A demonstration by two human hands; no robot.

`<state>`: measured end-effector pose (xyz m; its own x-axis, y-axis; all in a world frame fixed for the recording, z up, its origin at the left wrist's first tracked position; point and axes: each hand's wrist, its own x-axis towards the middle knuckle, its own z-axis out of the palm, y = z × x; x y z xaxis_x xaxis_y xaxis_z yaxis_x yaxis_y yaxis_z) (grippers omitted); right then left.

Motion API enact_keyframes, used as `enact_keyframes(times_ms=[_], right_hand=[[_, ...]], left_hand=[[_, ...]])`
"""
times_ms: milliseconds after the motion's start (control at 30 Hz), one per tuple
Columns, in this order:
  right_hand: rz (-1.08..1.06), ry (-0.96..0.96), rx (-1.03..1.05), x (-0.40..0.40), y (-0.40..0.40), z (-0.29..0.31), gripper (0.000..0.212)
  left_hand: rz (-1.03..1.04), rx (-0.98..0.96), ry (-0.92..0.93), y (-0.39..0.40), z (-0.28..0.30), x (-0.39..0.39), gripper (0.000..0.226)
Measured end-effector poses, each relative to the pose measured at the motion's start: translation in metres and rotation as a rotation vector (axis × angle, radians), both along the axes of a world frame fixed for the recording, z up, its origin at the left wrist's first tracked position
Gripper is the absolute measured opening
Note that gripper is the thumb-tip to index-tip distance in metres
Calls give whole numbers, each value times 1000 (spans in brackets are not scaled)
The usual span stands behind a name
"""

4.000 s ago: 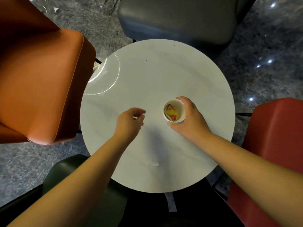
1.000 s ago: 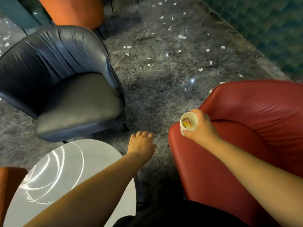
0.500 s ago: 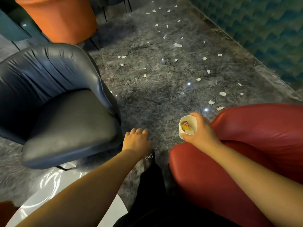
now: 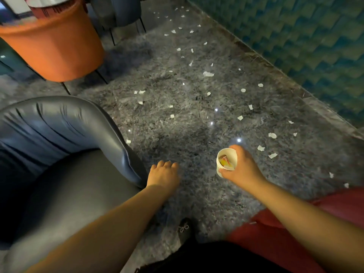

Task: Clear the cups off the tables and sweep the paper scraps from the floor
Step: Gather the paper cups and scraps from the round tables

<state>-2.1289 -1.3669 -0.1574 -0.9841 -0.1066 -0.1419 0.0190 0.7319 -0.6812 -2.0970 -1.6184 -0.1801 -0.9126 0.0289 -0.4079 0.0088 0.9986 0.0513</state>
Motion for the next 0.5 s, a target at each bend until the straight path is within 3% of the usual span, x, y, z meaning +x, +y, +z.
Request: enact_keyframes(times_ms=[500], right_hand=[[101,9,-4,-170,-125,27,79]], left_hand=[[147,16,115,-117,24,-144,46]])
